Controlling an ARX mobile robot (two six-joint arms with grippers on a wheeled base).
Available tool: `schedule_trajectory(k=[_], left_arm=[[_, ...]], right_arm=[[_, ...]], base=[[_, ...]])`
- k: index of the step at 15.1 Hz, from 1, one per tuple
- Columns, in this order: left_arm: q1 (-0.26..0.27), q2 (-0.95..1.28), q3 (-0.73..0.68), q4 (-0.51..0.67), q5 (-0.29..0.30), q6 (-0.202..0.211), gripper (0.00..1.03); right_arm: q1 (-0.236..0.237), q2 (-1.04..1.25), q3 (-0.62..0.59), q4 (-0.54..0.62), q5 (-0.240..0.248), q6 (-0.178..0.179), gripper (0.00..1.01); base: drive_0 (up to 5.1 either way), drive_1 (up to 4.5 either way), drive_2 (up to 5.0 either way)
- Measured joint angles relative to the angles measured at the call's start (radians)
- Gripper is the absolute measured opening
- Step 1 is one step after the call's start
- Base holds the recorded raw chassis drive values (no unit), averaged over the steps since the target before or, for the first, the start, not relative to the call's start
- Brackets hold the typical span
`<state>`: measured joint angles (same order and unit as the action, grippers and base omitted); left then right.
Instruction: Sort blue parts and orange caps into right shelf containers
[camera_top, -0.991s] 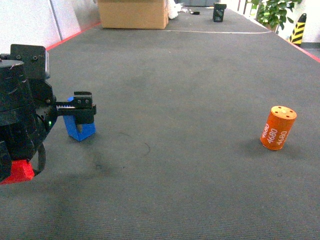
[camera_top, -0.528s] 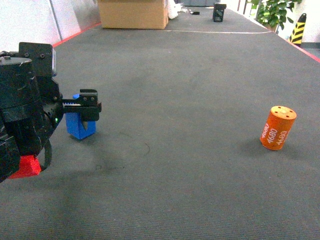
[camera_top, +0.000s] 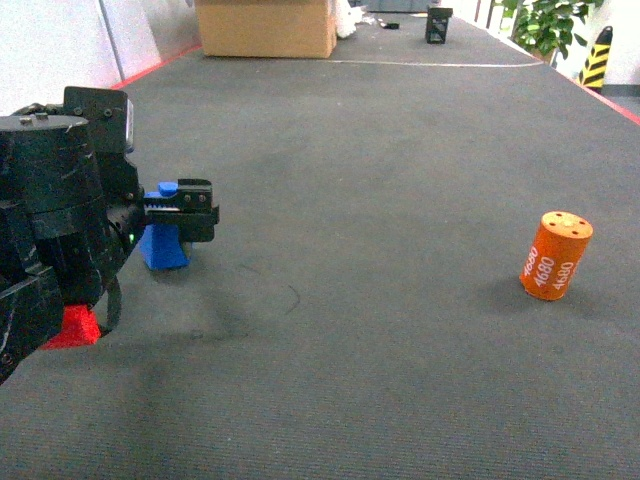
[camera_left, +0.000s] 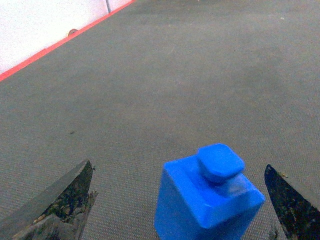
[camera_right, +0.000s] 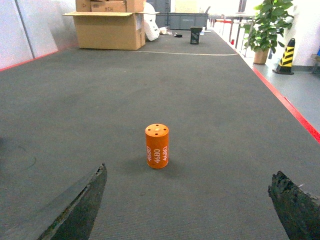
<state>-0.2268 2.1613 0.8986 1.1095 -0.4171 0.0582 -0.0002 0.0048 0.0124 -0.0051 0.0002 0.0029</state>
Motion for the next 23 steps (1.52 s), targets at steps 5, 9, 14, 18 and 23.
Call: schedule_trajectory(k=[5, 9, 14, 18, 23], left_arm=[[-0.006, 0.043, 0.042, -0.018, 0.004, -0.003, 0.98], [-0.015, 0.05, 0.061, -0.028, 0.01, -0.006, 0.98], [-0.016, 0.059, 0.066, -0.032, 0.01, -0.006, 0.98], [-0.016, 0.069, 0.068, -0.033, 0.007, -0.006, 0.98], [-0.016, 0.077, 0.074, -0.035, -0.002, -0.006, 0.98]], right_arm=[[0.0, 0.0, 0.0, 0.0, 0.0, 0.0, 0.98], [0.0, 0.0, 0.0, 0.0, 0.0, 0.0, 0.98], [0.0, 0.0, 0.0, 0.0, 0.0, 0.0, 0.98], [0.0, 0.0, 0.0, 0.0, 0.0, 0.0, 0.98], [0.0, 0.0, 0.0, 0.0, 0.0, 0.0, 0.98]], base=[[0.0, 0.0, 0.0], [0.0, 0.0, 0.0], [0.0, 0.0, 0.0], [0.0, 0.0, 0.0], [0.0, 0.0, 0.0]])
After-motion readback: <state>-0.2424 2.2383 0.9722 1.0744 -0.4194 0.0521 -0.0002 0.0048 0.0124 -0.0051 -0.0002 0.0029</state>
